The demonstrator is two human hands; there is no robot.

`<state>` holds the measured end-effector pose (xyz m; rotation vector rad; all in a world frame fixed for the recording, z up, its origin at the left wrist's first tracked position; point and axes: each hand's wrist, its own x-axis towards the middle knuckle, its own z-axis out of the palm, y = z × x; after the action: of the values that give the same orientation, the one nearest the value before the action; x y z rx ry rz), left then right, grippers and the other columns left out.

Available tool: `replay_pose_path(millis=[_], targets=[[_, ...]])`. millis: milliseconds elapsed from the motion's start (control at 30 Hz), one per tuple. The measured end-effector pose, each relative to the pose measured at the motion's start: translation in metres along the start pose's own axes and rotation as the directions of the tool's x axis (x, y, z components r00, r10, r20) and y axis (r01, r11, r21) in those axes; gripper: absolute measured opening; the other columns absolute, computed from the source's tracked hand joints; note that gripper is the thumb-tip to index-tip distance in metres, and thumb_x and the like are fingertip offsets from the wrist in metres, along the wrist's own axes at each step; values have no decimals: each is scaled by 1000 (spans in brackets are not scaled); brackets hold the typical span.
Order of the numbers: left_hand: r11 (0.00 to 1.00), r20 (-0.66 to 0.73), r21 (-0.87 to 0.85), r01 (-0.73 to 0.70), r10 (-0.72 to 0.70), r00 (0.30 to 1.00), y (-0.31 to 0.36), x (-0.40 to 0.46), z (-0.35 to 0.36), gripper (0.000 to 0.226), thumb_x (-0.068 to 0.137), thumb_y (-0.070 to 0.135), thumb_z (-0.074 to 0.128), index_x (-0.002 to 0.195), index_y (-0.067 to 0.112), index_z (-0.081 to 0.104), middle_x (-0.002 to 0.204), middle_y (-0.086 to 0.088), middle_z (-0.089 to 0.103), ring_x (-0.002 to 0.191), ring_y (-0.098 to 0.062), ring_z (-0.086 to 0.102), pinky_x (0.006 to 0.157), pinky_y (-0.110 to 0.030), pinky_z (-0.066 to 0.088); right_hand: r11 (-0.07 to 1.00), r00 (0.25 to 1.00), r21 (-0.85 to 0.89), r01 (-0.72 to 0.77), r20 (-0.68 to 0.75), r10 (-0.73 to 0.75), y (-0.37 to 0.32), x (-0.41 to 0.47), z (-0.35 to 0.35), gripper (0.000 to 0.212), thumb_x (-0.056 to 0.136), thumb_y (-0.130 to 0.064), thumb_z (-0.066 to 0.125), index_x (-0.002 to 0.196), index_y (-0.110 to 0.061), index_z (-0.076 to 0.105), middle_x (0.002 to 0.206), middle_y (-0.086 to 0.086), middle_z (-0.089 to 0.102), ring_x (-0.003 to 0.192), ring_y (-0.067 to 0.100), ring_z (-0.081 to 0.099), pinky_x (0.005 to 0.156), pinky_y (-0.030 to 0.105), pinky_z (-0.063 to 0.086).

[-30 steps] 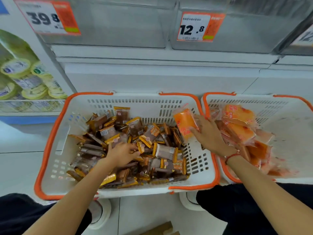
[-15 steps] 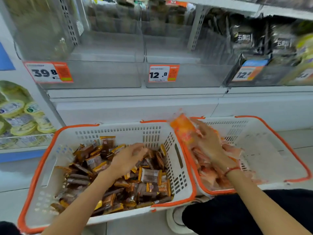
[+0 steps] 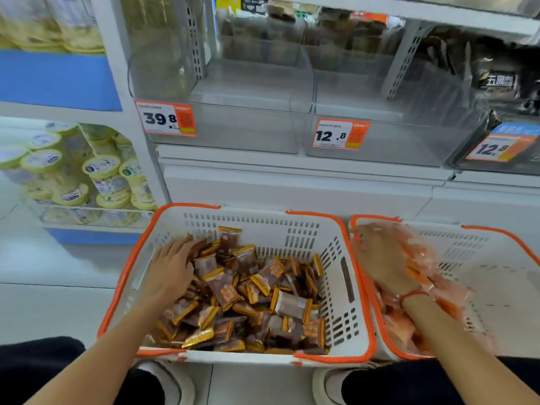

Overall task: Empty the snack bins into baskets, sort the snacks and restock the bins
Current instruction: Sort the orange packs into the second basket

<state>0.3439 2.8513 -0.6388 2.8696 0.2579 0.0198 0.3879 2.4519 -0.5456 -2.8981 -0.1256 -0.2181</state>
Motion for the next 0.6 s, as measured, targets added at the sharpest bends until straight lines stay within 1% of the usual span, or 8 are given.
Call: replay_pose_path(millis=[67,167,233,300,367,467,533,600], targets=[[999,-106,37,38,-34,994,-12,7,-6,57,88,2,54,143,13,44,151,-10,39,143,-30,28,118,-46,19,993,950,106,58,299,-87,-34,9,24,29,99,-30,46,118,-19,65,112,6,67,100,23,61,90,36,47],[994,-154,71,87,-75,985,-35,27,-13,68,83,-6,54,146,11,38,154,-12,34,143,-32,27,116,-49,23,961,770,241,138,584,-257,-87,10,72,27,99,-30,49,122,-24,61,122,2,63,108,20,60,92,38,50],[988,-174,44,148,-138,975,-47,44,-16,69,88,1,55,151,12,29,156,-10,31,143,-30,28,114,-48,27,943,699,270,193,637,-325,-119,12,105,30,101,-30,46,129,-24,56,124,2,61,98,13,61,77,30,52],[951,-182,-116,286,-303,935,-52,55,-17,60,97,18,52,152,14,28,154,-9,34,139,-32,35,109,-48,32,933,696,287,219,624,-355,-151,21,135,35,101,-32,44,135,-24,49,127,2,59,88,8,58,64,23,46],[857,-143,-294,424,-478,867,-57,57,-15,47,102,35,41,144,16,41,141,-13,50,125,-36,49,95,-49,41,928,688,295,225,627,-366,-177,32,164,45,100,-39,45,142,-24,41,132,2,55,105,17,59,77,31,51],[829,-109,-326,454,-511,853,-64,42,-2,50,101,52,22,118,20,57,98,-10,68,92,-36,63,70,-39,42,957,578,242,162,762,-291,-202,48,204,77,94,-53,52,153,-16,19,143,9,44,120,27,53,88,37,50],[835,-119,-322,446,-503,856,-70,38,5,52,99,56,17,114,24,55,91,-4,69,84,-32,65,69,-40,46,974,481,154,166,850,-216,-210,47,221,95,88,-55,59,154,-11,8,152,13,32,129,32,46,98,40,46],[836,-120,-322,445,-502,856,-73,40,7,54,97,59,13,112,27,54,91,0,69,82,-30,67,72,-42,49,984,479,136,115,860,-175,-211,38,231,99,85,-48,68,153,-9,8,150,15,34,129,34,47,101,42,45]])
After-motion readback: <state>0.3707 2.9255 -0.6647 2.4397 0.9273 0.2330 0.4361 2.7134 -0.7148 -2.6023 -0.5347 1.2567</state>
